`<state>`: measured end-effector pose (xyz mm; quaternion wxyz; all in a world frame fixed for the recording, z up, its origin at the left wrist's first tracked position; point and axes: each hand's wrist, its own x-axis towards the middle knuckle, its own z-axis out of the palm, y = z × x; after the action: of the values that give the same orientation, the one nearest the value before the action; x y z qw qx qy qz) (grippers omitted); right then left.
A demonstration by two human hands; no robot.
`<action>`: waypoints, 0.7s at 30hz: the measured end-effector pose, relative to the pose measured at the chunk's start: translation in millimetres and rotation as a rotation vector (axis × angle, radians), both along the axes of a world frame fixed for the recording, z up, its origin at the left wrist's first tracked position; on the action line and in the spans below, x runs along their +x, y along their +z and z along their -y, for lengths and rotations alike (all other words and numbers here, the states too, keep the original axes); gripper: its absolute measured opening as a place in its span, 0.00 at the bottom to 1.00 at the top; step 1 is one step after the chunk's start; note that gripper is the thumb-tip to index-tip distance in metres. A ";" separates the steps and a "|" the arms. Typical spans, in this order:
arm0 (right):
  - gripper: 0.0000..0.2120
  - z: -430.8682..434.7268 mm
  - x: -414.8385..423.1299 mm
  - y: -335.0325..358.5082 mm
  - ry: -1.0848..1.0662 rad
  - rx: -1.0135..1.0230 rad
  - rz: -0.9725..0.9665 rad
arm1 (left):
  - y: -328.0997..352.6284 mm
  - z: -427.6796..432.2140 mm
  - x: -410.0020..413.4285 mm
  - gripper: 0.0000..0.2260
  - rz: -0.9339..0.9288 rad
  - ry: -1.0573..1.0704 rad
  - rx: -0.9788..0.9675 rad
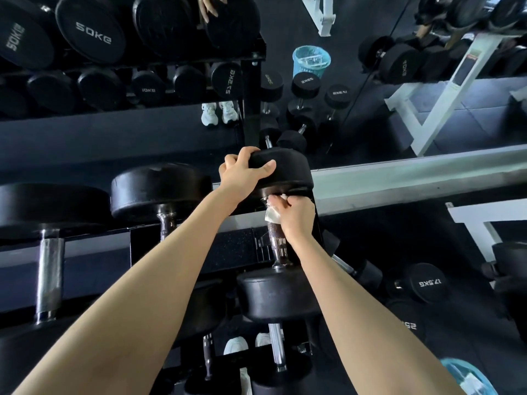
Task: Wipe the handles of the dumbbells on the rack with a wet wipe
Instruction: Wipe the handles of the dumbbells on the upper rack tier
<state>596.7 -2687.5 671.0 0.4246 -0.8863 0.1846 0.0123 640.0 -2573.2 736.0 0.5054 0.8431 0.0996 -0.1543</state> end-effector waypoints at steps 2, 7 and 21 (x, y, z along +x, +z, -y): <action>0.19 10.4 -0.4 2.0 0.023 0.084 -0.036 | 2.6 -2.8 -0.4 0.21 -0.033 -0.037 0.004; 0.24 19.0 -18.9 15.9 0.078 -0.021 -0.127 | 1.1 -22.9 -16.7 0.17 0.120 0.177 0.013; 0.17 9.7 -59.1 45.5 0.347 -0.015 -0.245 | -66.4 20.6 -71.6 0.15 -0.155 0.161 0.070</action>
<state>537.6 -2697.2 716.5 0.3840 -0.8998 0.0793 0.1914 568.4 -2593.8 669.5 0.4771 0.8351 0.2111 -0.1742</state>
